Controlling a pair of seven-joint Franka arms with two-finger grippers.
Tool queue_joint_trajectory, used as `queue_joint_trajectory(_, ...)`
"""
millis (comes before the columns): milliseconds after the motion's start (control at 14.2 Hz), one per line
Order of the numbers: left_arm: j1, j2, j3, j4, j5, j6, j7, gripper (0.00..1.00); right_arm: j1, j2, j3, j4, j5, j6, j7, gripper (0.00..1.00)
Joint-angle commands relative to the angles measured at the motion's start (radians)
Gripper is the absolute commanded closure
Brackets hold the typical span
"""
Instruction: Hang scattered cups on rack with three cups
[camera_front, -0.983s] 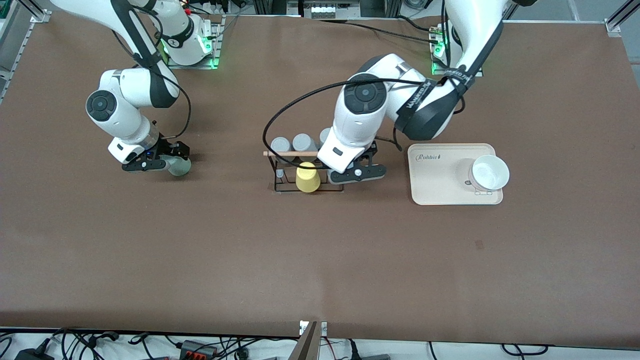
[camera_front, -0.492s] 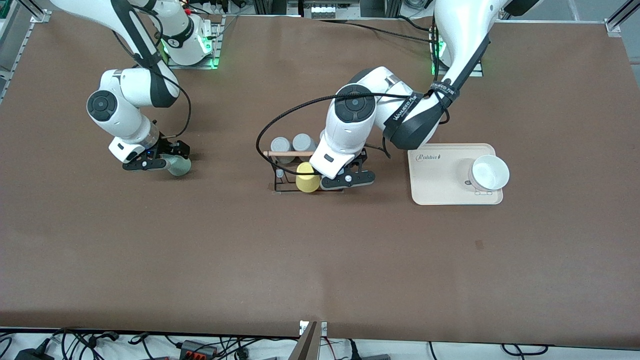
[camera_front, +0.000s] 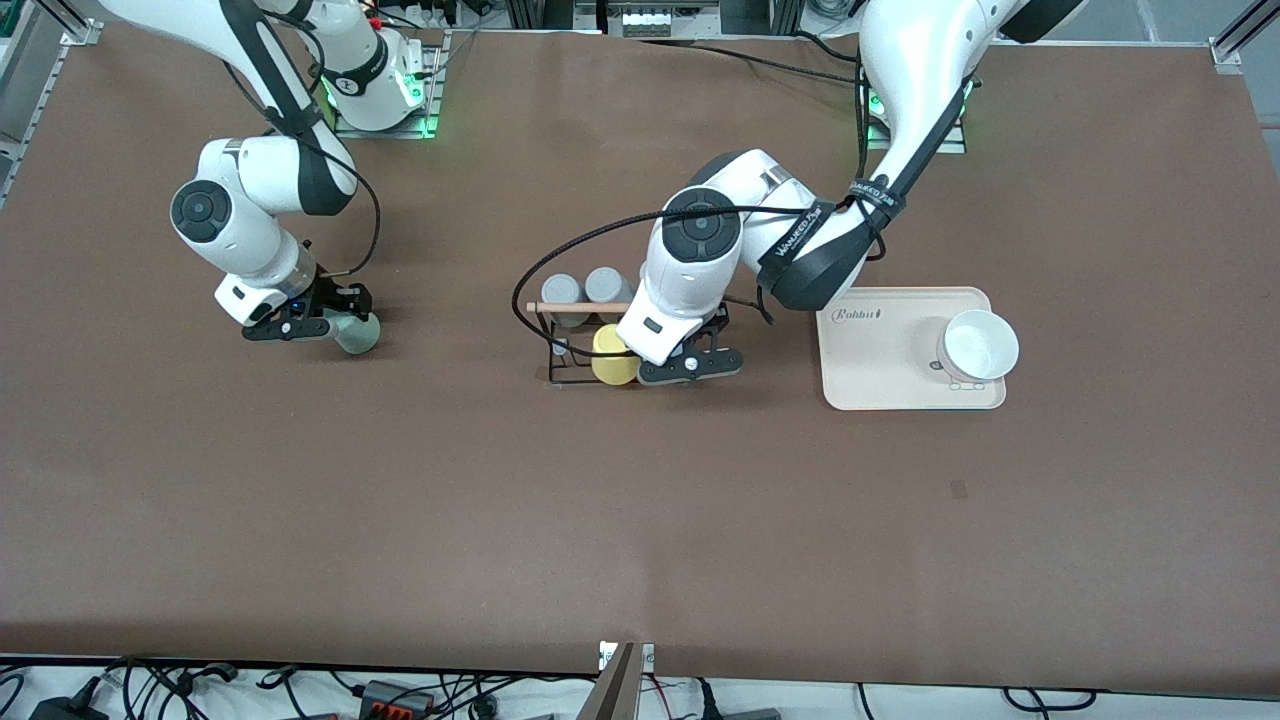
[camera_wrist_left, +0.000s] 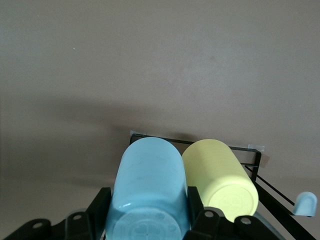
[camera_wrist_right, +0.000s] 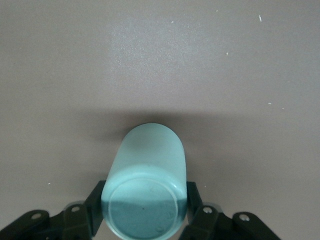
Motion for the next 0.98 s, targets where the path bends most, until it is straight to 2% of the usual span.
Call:
queue_joint_trajectory(0,-0.007,0.038,0.004,0.029,0.032,-0.004,-0.004,0.87,-0.007,-0.009,-0.001,-0.007,0.009,0.01,-0.014,0.73)
queue_joint_trajectory(492,-0.007,0.067,0.006,0.027,0.035,0.059,-0.004,0.87,-0.002,-0.045,-0.004,-0.001,0.009,-0.002,-0.015,0.73)
queue_joint_trajectory(702,-0.012,0.083,0.004,0.027,0.035,0.059,-0.006,0.85,-0.001,-0.087,-0.004,0.053,0.009,-0.121,-0.012,0.73)
queue_joint_trajectory(773,-0.009,0.087,0.006,0.027,0.035,0.059,-0.004,0.79,-0.001,-0.097,-0.004,0.067,0.009,-0.148,-0.01,0.73)
queue_joint_trajectory(843,-0.006,0.086,0.006,0.027,0.035,0.058,-0.006,0.69,-0.001,-0.116,-0.004,0.083,0.009,-0.174,-0.01,0.73)
queue_joint_trajectory(913,-0.004,0.081,0.006,0.027,0.035,0.058,-0.007,0.42,-0.001,-0.124,-0.004,0.103,0.009,-0.2,-0.007,0.73)
